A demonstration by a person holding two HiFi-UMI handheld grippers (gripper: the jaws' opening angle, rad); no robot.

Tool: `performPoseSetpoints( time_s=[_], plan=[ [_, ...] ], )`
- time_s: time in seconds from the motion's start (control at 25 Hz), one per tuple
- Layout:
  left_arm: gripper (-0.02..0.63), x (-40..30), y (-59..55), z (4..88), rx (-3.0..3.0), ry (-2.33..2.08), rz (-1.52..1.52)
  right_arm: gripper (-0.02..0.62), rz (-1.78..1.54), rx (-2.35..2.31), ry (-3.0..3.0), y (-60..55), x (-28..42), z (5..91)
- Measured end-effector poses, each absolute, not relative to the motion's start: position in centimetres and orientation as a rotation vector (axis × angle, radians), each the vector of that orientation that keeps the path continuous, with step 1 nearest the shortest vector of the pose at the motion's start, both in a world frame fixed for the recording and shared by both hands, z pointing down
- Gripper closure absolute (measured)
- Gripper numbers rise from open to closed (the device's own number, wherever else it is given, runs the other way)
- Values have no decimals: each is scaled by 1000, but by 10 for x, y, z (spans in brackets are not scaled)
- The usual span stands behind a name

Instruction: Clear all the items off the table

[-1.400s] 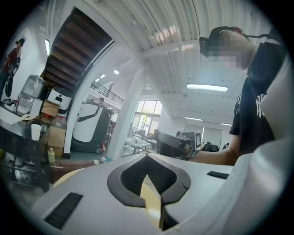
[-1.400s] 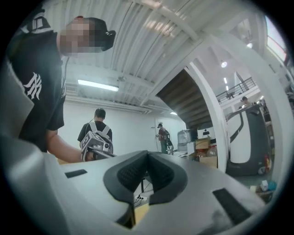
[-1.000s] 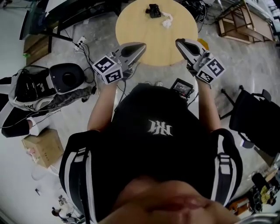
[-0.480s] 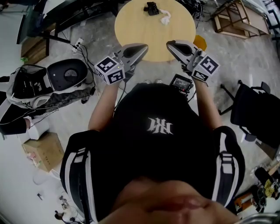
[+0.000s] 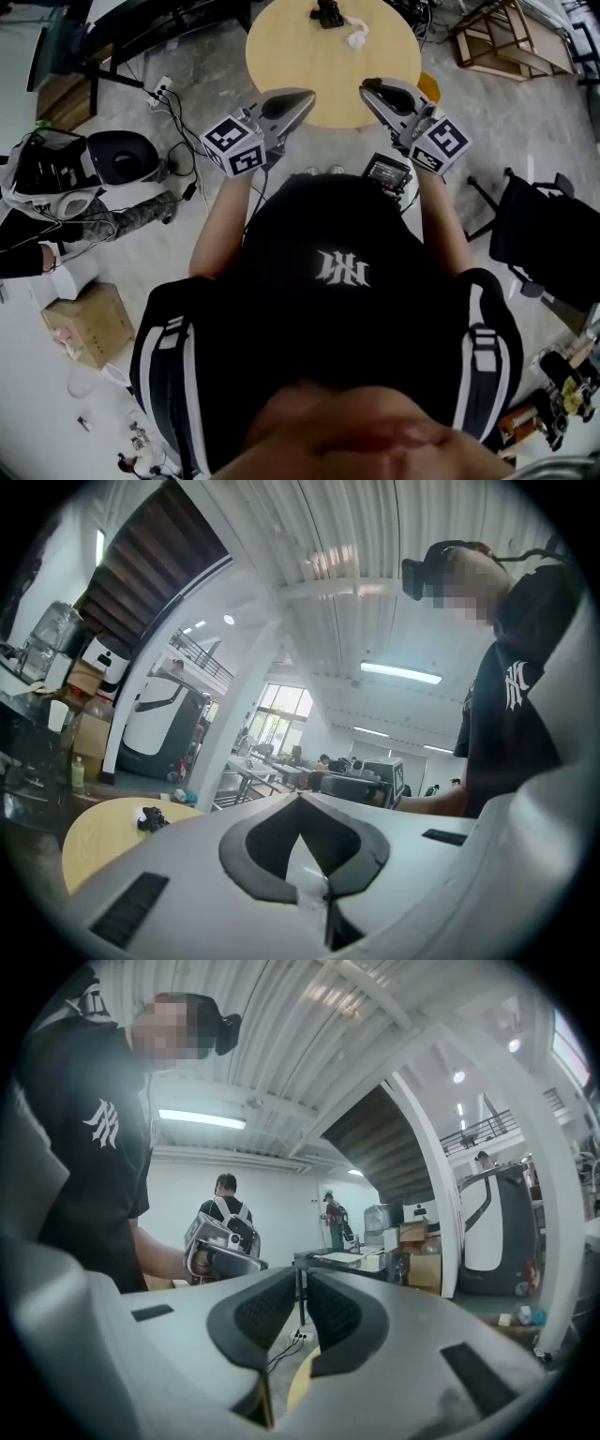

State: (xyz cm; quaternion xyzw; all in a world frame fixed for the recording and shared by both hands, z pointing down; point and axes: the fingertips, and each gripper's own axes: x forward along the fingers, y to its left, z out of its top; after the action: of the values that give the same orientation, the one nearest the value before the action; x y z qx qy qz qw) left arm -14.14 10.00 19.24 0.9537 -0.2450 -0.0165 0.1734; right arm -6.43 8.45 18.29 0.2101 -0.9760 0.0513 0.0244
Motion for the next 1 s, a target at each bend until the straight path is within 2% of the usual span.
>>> performPoseSetpoints(
  time_s=[0.28, 0.32, 0.36, 0.72, 0.8, 1.0],
  plan=[
    [594, -166, 79, 202, 2711, -728, -42, 551, 113, 704, -2962, 65, -77, 188],
    [594, -170, 76, 202, 2713, -724, -44, 503, 103, 709, -2956, 62, -81, 187],
    [594, -174, 74, 203, 2716, -721, -45, 489, 91, 717, -2949, 59, -84, 187],
    [594, -175, 57, 224, 2686, -710, -38, 489, 38, 749, -2875, 40, -79, 201],
    [594, -172, 45, 230, 2682, -709, -24, 422, 66, 734, -2867, 31, -75, 211],
    [594, -154, 21, 255, 2626, -717, 18, 422, 137, 709, -2834, 5, -57, 246]
  ],
)
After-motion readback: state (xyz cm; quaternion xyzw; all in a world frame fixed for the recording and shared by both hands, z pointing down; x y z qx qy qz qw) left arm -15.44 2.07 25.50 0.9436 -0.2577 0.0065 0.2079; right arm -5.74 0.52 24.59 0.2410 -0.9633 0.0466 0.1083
